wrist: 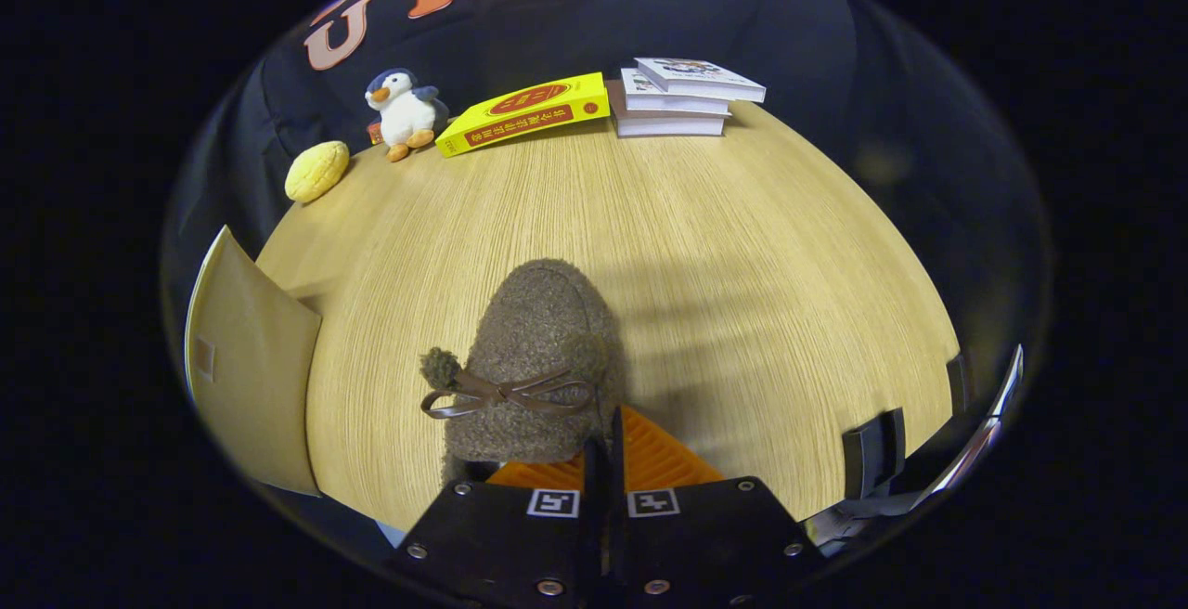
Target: Open the storage box then place both shoes into the box .Put the left shoe in first, then the right shoe, with the right side of both shoes facing outward in a uniform manner.
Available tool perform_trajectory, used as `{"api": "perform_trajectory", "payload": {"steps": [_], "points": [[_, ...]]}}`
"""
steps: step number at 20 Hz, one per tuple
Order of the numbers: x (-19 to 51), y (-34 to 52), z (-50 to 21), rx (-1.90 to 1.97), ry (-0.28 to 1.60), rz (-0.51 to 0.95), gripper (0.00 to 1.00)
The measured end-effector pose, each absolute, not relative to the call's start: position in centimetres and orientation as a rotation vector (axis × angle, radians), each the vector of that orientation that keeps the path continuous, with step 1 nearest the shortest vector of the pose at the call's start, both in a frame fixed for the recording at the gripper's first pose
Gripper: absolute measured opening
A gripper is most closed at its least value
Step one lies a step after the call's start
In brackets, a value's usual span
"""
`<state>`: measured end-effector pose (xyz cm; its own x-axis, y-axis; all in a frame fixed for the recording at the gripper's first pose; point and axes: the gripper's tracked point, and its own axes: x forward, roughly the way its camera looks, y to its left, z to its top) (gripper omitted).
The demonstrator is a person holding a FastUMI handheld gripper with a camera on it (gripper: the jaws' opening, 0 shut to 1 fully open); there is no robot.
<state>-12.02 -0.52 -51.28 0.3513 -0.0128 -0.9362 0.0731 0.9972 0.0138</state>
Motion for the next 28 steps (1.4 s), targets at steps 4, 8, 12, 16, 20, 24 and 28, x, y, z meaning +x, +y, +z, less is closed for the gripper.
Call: {"api": "perform_trajectory", "payload": {"steps": [4, 8, 12, 16, 20, 24, 28], "points": [[-11.4, 1.4, -47.8, 0.082, 1.189, -0.051, 0.04], [-10.4, 4.3, -43.9, 0.086, 1.164, -0.018, 0.04], [-9.7, 8.0, -40.1, 0.086, 1.144, 0.017, 0.04], [-8.8, 12.6, -36.9, 0.1, 1.118, 0.062, 0.04], [-8.9, 17.3, -35.4, 0.088, 1.129, 0.113, 0.04], [-8.6, 22.0, -33.6, 0.108, 1.12, 0.144, 0.04], [-8.0, 25.9, -31.9, 0.117, 1.113, 0.175, 0.04]]}}
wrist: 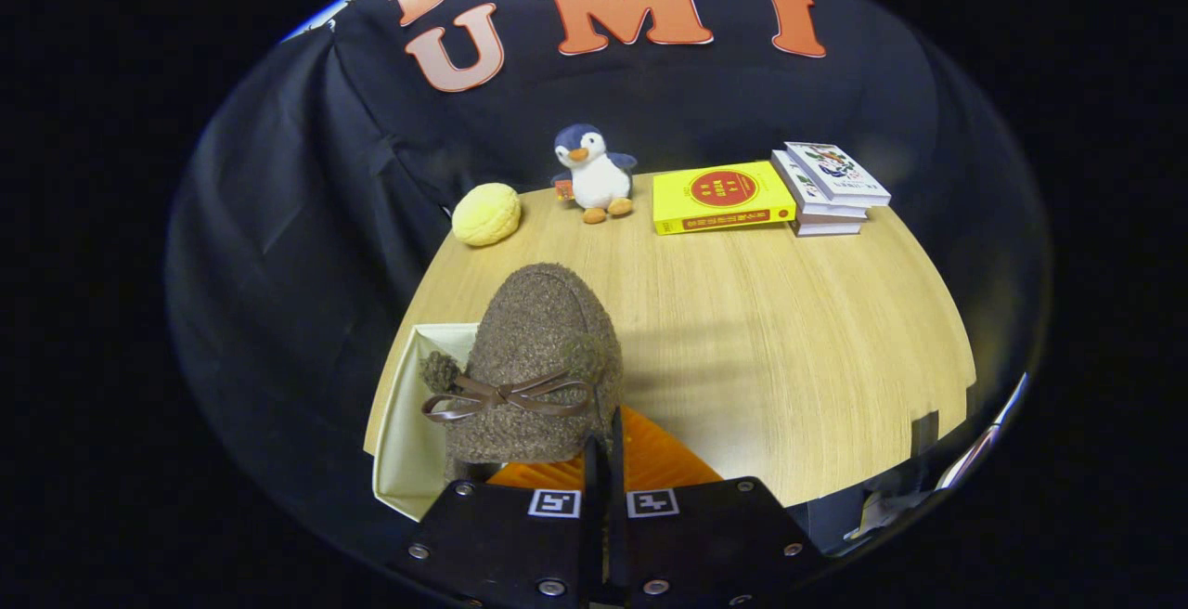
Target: Open the storage box then place both shoes into the box .Put the left shoe in first, then the right shoe, with the right side of both shoes facing outward in a uniform manner.
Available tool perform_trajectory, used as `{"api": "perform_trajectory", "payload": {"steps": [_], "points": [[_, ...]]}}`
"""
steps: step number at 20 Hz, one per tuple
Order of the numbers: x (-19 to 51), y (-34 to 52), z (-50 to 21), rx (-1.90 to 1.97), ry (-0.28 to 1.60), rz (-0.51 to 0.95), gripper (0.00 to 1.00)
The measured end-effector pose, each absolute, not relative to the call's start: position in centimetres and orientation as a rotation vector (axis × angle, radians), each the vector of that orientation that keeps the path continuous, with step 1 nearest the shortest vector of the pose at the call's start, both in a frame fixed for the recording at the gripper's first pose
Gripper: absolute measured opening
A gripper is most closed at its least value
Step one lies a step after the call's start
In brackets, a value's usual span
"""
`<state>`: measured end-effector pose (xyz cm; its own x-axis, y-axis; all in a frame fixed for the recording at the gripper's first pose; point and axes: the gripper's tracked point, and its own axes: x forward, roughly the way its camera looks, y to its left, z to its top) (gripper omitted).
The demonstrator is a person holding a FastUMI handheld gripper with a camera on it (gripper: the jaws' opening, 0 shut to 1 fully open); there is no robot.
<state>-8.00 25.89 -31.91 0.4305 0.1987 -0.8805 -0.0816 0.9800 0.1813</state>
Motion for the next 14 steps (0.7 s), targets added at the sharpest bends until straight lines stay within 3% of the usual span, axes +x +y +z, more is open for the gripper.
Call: {"api": "perform_trajectory", "payload": {"steps": [7, 14], "points": [[-8.8, 32.7, -33.3, 0.115, 1.149, 0.251, 0.04], [-10.3, 34.5, -38.7, 0.043, 1.221, 0.213, 0.04]]}}
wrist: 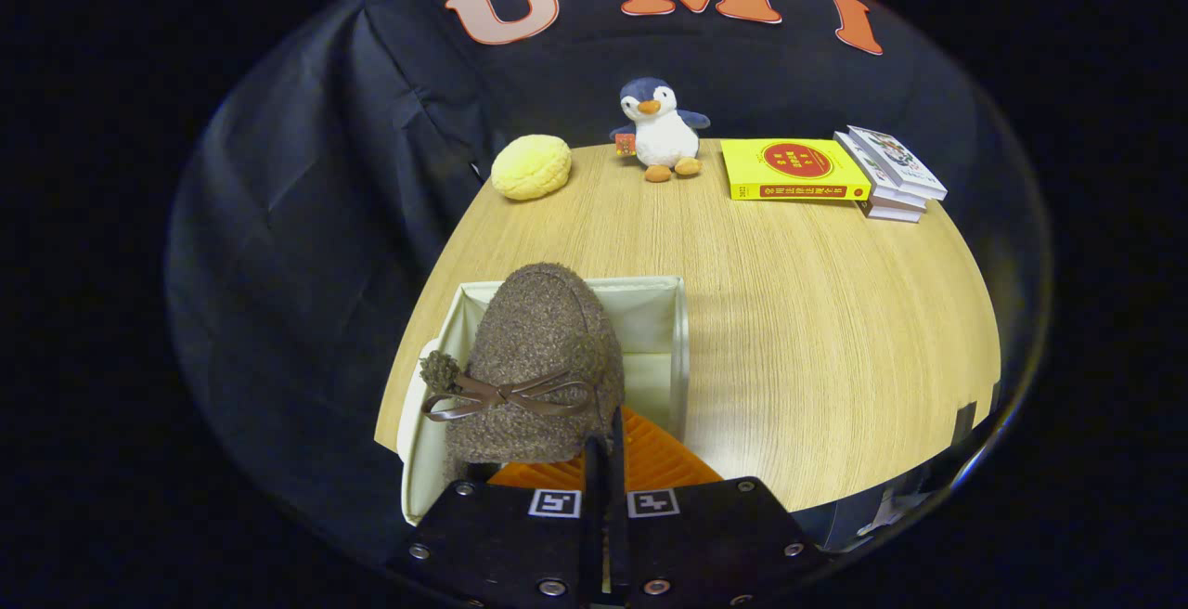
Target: Open the storage box then place both shoes into the box .Put the left shoe in first, then the right shoe, with the right side of both shoes facing outward in a uniform manner.
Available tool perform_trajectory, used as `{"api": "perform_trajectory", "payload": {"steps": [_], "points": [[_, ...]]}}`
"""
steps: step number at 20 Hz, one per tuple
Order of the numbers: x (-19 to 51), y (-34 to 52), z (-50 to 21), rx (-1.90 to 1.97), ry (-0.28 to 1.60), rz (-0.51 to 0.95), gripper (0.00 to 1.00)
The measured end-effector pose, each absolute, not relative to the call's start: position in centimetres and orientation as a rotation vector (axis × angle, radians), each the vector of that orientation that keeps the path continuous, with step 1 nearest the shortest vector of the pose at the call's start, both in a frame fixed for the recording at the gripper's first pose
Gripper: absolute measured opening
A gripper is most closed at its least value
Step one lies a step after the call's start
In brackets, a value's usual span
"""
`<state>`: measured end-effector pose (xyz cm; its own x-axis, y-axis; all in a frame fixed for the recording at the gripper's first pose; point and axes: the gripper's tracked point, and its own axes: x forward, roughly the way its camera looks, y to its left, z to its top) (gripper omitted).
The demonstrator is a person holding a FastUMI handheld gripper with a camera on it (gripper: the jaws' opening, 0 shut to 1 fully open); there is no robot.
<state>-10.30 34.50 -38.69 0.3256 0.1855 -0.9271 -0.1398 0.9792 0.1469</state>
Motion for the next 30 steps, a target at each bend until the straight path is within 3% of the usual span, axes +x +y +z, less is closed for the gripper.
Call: {"api": "perform_trajectory", "payload": {"steps": [4, 8, 13, 18, 21, 27, 30], "points": [[-11.7, 34.1, -41.0, -0.043, 1.275, 0.161, 0.07], [-13.7, 35.1, -41.5, -0.022, 1.335, 0.218, 0.19], [-13.2, 33.9, -38.6, 0.024, 1.272, 0.246, 0.26], [-10.0, 31.4, -33.5, 0.066, 1.097, 0.283, 0.4], [-7.4, 28.1, -29.9, 0.073, 0.959, 0.277, 0.58], [-3.1, 18.9, -22.8, 0.012, 0.682, 0.203, 0.77], [-1.9, 14.8, -19.8, 0.012, 0.586, 0.161, 0.82]]}}
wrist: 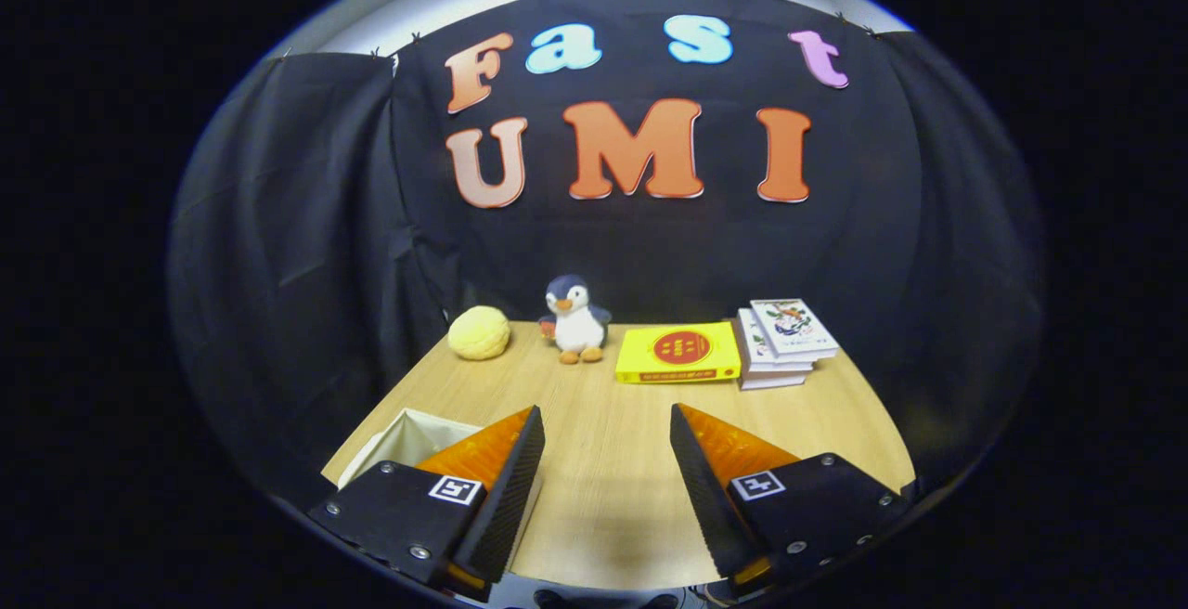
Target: Open the storage box then place both shoes into the box .Put the left shoe in first, then the right shoe, with the right side of both shoes facing outward in a uniform manner.
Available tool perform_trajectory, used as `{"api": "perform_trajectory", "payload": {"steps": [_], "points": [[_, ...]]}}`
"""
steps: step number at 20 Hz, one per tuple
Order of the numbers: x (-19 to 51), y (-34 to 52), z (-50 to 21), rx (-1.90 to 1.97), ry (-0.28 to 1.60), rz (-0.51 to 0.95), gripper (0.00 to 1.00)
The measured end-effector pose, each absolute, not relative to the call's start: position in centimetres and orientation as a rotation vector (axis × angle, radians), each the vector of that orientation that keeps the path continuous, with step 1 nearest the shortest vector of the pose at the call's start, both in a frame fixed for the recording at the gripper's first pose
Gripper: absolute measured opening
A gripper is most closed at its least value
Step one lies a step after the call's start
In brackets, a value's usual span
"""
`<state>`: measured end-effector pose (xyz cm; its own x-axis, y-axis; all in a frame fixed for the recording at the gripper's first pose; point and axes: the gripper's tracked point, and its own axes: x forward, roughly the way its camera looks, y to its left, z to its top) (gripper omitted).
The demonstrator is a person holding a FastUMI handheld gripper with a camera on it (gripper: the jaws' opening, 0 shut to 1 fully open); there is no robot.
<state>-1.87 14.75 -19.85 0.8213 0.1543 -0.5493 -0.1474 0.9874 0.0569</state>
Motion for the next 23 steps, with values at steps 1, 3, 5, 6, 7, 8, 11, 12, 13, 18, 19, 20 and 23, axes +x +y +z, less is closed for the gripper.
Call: {"api": "perform_trajectory", "payload": {"steps": [1, 3, 5, 6, 7, 8, 11, 12, 13, 18, 19, 20, 23], "points": [[-1.5, 13.4, -18.9, 0.013, 0.558, 0.15, 0.85], [-0.9, 10.7, -16.8, 0.017, 0.496, 0.129, 0.88], [-0.9, 8.6, -14.2, 0.028, 0.42, 0.119, 0.89], [-1.0, 7.5, -12.9, 0.028, 0.381, 0.113, 0.9], [-1.0, 6.5, -11.6, 0.023, 0.344, 0.109, 0.93], [-1.0, 5.5, -10.3, 0.019, 0.31, 0.101, 0.93], [-1.6, 3.8, -8.3, 0.05, 0.25, 0.102, 0.96], [-1.5, 3.1, -7.5, 0.059, 0.221, 0.102, 0.96], [-1.4, 2.4, -6.5, 0.063, 0.19, 0.101, 0.97], [-2.0, 0.7, -4.1, 0.032, 0.086, 0.1, 0.96], [-2.1, 0.3, -3.9, 0.025, 0.08, 0.094, 0.96], [-2.1, 0.0, -3.8, 0.022, 0.078, 0.084, 0.96], [-2.2, -0.4, -3.3, 0.036, 0.069, 0.069, 0.96]]}}
